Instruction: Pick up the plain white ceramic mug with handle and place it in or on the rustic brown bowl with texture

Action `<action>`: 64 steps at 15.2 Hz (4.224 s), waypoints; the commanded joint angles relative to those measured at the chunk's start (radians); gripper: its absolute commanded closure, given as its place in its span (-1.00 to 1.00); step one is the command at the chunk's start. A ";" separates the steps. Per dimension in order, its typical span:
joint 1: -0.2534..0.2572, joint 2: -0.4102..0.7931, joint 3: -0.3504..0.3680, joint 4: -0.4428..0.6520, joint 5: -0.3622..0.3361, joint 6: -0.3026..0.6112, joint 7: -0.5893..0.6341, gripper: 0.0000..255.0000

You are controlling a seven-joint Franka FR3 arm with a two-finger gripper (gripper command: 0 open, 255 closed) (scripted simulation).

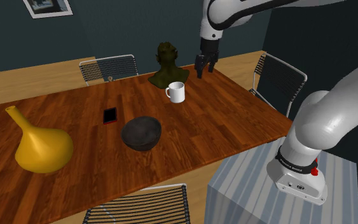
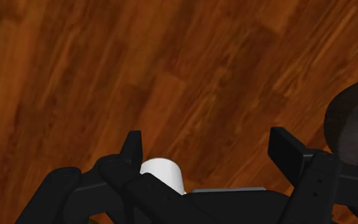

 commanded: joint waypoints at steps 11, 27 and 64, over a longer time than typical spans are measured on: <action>-0.024 0.456 -0.053 0.280 0.018 0.163 -0.082 -1.00; -0.068 0.871 -0.061 0.619 0.062 0.229 -0.135 -1.00; -0.067 0.806 -0.067 0.746 0.047 0.037 -0.121 1.00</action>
